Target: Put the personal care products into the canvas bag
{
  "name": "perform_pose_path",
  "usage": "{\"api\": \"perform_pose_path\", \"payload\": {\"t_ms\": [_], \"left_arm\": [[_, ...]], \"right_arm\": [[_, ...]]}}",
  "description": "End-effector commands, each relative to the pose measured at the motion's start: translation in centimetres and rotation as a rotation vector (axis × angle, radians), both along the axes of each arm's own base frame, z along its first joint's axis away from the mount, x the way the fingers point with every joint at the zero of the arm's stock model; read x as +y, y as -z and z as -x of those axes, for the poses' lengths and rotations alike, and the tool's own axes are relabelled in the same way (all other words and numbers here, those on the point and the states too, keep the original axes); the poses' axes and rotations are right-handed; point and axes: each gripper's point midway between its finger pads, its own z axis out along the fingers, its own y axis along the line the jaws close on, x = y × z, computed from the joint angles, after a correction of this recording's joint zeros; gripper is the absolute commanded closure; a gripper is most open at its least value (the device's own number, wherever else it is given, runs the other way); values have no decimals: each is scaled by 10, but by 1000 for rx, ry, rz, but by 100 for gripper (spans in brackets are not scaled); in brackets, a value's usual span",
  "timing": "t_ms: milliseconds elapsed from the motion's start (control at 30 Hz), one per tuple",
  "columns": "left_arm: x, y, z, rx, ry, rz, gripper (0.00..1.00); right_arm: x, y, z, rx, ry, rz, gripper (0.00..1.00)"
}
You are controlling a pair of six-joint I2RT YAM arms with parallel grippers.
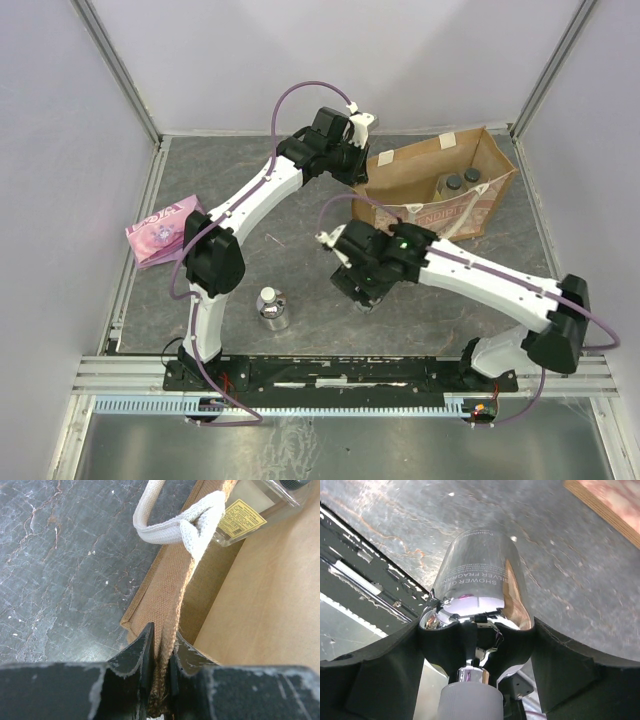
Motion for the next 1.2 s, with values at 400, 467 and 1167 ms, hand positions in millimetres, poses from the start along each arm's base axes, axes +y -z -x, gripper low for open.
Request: {"api": "perform_pose_path", "payload": {"t_ms": [400, 467, 1167], "left_arm": [[8, -27, -11, -88, 12, 31, 80], [9, -28, -11, -90, 11, 30, 80], [15, -57, 3, -115, 2, 86, 81]], "right_arm": [[-54, -231, -100, -555, 401, -350, 79], [-57, -270, -118, -642, 422, -406, 79], [-130, -155, -236, -450, 634, -333, 79]]}}
